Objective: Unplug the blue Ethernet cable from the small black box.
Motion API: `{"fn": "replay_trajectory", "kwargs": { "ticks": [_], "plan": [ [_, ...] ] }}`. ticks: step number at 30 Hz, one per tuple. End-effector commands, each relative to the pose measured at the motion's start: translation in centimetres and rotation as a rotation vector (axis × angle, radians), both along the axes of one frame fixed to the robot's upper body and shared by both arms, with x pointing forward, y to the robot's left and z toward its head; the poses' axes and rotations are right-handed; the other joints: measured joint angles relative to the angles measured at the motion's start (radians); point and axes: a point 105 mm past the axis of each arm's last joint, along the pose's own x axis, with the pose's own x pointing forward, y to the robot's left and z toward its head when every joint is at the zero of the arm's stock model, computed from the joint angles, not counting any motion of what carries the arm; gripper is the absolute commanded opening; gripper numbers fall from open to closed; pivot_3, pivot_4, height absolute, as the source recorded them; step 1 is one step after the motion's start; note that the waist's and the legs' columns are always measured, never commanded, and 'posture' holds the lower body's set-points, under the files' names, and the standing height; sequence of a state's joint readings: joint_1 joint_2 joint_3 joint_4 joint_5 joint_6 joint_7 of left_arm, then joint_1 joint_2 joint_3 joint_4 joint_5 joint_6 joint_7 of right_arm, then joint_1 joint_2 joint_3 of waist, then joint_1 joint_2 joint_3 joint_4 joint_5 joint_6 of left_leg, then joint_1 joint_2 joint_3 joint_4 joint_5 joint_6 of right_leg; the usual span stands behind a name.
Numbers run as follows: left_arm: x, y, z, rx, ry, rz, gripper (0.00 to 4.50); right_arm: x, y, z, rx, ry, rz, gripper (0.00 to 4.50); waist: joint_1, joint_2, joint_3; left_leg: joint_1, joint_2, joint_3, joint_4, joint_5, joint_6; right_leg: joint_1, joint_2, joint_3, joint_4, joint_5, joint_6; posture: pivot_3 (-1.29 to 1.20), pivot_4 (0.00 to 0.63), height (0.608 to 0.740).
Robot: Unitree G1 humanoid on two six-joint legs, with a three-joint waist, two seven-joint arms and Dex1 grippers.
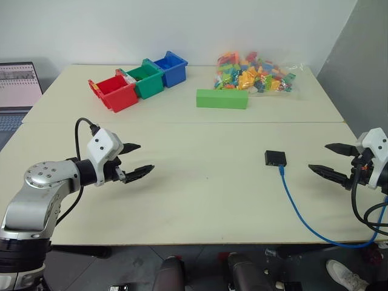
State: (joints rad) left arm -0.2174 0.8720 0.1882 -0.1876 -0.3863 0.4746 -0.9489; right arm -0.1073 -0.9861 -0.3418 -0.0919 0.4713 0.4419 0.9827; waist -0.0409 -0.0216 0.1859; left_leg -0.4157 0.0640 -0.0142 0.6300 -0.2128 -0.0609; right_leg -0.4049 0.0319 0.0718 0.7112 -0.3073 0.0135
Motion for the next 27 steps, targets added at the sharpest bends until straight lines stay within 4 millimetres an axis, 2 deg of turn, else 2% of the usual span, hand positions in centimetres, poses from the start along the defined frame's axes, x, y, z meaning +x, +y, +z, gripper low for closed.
{"fn": "replay_trajectory", "kwargs": {
  "ticks": [1, 16, 22, 27],
  "plan": [
    [-0.2, 0.0, 1.1, 0.011, -0.042, -0.004, 4.19, -0.1, -0.5, 1.7, -0.029, -0.064, -0.003, 4.44, 0.0, 0.0, 0.0, 0.0, 0.0, 0.0, 0.0, 0.0, 0.0, 0.0, 0.0, 0.0, 0.0, 0.0, 0.0, 0.0, 0.15, 0.74],
    [0.0, -0.5, 0.8, 0.03, -0.066, 0.005, 4.19, -0.1, -0.5, 1.2, -0.028, -0.069, -0.029, 4.44, 0.001, 0.0, 0.0, 0.0, 0.0, 0.0, 0.0, 0.0, 0.0, 0.0, 0.0, 0.0, 0.0, 0.0, 0.0, 0.0, 0.15, 0.74],
    [0.6, -1.8, 0.8, -0.014, -0.102, 0.006, 4.19, 0.4, 0.9, 0.1, 0.08, -0.075, -0.114, 4.44, 0.0, 0.0, 0.0, 0.0, 0.0, 0.0, 0.001, 0.0, 0.0, 0.001, 0.0, 0.0, 0.001, 0.0, 0.0, 0.0, 0.15, 0.74],
    [-0.6, -4.7, 0.9, -0.09, -0.094, -0.145, 4.19, 0.8, 2.2, -1.7, 0.106, -0.066, -0.22, 4.44, 0.0, 0.0, 0.0, 0.0, 0.0, -0.001, 0.001, 0.0, 0.0, 0.0, 0.0, 0.0, 0.001, 0.0, 0.0, 0.0, 0.15, 0.74]
  ]
}}
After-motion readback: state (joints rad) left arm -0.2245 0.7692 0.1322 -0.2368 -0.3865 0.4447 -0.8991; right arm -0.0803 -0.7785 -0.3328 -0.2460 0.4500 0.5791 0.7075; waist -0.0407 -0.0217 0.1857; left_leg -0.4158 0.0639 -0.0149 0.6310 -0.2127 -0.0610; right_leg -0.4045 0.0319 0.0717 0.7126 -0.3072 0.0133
